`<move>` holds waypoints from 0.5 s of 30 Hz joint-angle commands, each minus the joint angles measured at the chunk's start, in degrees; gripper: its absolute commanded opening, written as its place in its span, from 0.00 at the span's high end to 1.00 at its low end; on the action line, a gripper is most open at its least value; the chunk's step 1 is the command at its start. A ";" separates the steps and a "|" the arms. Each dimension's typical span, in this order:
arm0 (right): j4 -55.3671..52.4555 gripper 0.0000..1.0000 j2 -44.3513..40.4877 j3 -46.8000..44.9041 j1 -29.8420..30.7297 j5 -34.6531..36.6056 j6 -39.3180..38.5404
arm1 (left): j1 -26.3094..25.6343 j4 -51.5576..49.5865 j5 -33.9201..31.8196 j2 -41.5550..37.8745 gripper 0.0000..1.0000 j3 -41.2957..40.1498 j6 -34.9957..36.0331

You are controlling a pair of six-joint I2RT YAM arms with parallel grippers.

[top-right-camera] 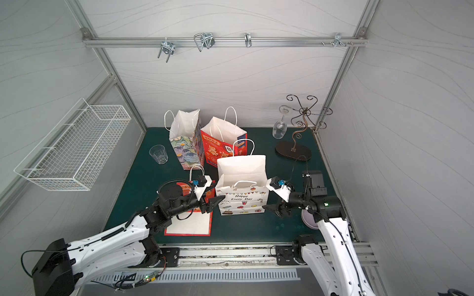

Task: Put away the paper bag
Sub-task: Press the paper bag at the center of the board.

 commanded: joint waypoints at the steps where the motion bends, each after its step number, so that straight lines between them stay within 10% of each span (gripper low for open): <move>1: 3.24 0.15 0.38 -1.68 0.33 2.55 -0.61 | 1.25 3.34 2.54 1.17 0.31 2.71 2.44; 15: 16.10 0.19 7.59 -6.15 2.41 -13.81 4.22 | 2.40 0.36 5.32 6.57 0.41 4.55 3.62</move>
